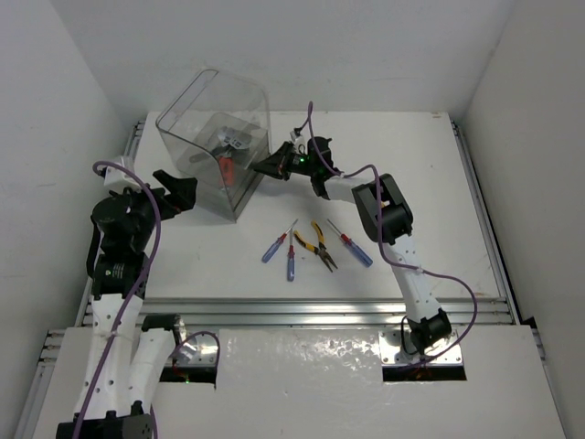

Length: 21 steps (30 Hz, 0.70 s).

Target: Sort the tools into containers

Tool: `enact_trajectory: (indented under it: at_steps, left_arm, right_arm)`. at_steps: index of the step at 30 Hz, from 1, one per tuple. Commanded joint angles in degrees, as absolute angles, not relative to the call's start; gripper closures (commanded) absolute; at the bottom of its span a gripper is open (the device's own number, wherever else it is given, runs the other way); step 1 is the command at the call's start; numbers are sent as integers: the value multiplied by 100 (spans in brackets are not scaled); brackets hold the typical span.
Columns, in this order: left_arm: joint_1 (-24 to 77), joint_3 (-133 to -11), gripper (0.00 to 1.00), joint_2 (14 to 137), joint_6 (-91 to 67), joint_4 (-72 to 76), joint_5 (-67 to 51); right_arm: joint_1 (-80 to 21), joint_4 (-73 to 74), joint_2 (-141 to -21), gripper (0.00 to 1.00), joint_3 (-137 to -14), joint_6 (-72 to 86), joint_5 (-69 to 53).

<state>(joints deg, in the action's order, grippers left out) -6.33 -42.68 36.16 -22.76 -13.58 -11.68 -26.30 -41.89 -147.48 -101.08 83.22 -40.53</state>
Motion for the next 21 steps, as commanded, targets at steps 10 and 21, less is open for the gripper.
enact_trajectory:
  at_steps: [10,21]
  left_arm:
    - [-571,-4368,0,3533,-2197,-1213,-1222]
    - [-571,-4377,0,3489,-2188,-1230,-1160]
  right_arm:
    - [-2707,-4621,-14679,100,-10223,8367,-3920]
    - [-2321,-5528,-13229,100,-7797,8149,-3735]
